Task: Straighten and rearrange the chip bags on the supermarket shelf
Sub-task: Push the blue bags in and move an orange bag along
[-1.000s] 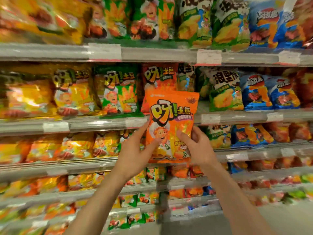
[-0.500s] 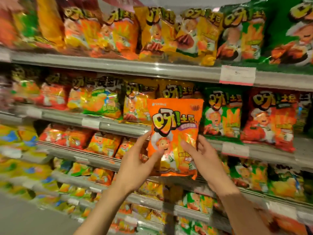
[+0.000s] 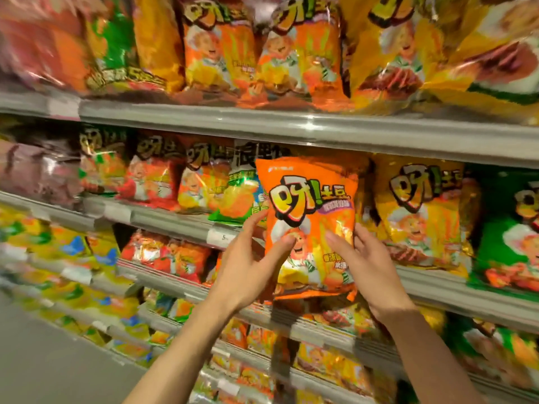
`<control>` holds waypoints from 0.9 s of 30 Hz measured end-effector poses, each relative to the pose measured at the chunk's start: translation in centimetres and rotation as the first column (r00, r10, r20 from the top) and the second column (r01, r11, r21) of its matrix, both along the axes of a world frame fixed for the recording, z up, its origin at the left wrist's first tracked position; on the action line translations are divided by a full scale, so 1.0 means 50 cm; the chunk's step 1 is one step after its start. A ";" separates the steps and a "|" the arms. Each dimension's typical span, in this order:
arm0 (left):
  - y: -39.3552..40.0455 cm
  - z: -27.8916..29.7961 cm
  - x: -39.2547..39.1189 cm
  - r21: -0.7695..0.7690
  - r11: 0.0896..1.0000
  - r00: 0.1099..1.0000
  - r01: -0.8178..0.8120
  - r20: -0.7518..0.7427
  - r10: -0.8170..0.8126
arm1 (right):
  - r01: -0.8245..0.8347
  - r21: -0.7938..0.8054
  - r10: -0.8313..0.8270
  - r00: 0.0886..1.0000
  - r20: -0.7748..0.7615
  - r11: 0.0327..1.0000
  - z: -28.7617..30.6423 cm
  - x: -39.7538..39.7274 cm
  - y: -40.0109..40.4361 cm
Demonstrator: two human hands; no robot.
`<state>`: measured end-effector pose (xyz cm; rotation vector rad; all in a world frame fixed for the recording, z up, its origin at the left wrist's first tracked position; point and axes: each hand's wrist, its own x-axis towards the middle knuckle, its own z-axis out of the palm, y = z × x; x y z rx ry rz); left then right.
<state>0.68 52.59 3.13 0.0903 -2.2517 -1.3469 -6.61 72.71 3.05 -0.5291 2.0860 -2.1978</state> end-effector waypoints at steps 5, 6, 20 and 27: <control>-0.123 -0.003 -0.037 0.003 0.994 0.993 0.107 -0.047 -0.107 | 0.056 -0.020 -0.056 0.998 -0.031 0.998 0.021 0.016 -0.116; -0.146 -0.003 -0.043 -0.003 0.989 0.988 0.145 -0.058 -0.145 | 0.088 -0.024 -0.089 0.996 -0.031 0.996 0.024 0.027 -0.138; -0.441 0.017 -0.033 0.090 0.934 0.939 0.345 -0.027 -0.344 | 0.277 -0.044 -0.278 0.961 0.002 0.960 0.036 0.121 -0.445; -0.533 0.025 -0.057 0.148 0.962 0.973 0.229 -0.074 -0.220 | 0.522 0.172 -0.475 0.843 -0.252 0.836 0.091 0.067 -0.438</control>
